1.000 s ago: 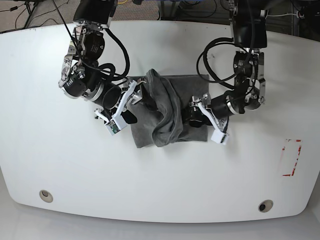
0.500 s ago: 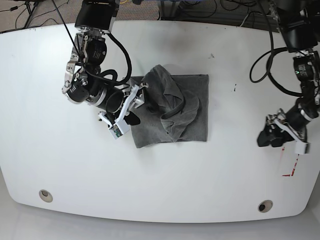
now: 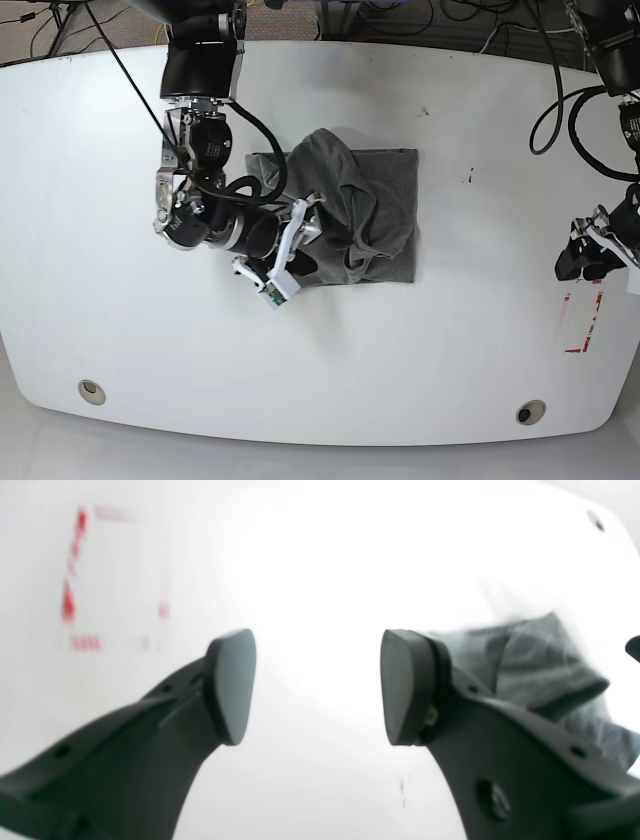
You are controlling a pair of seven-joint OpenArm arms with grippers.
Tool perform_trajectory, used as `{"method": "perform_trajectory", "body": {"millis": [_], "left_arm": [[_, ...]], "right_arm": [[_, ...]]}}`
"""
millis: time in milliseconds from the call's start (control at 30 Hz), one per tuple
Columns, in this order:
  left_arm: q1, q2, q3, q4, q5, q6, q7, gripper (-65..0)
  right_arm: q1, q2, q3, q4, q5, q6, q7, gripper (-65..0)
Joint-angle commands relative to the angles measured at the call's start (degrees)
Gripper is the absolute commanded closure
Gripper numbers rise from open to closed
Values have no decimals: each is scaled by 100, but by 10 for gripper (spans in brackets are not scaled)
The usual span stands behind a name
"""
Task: Layout the t-shirt on the table in an organized manner, then fold the t-shirt properly
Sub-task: 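Press and smooth the folded shirt bundle with the right gripper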
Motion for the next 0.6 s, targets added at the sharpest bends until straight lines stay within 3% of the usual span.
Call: {"method": "perform_trajectory", "body": {"millis": [0,200,567], "left_arm": [[-36,-136,-65,102,-114,-28,-154,-368],[113,-101,-65,120,-114,-28,-154,-368],[359,-4,-74,137,-114,-28,-154,-368]], "right_arm": [[124,-134,-230,70,119,39,125,-423],[124,-161,-626,-27,-48,31,240,-423],[441,-117,-1936,-519,-1217,39,1163,-423]]}}
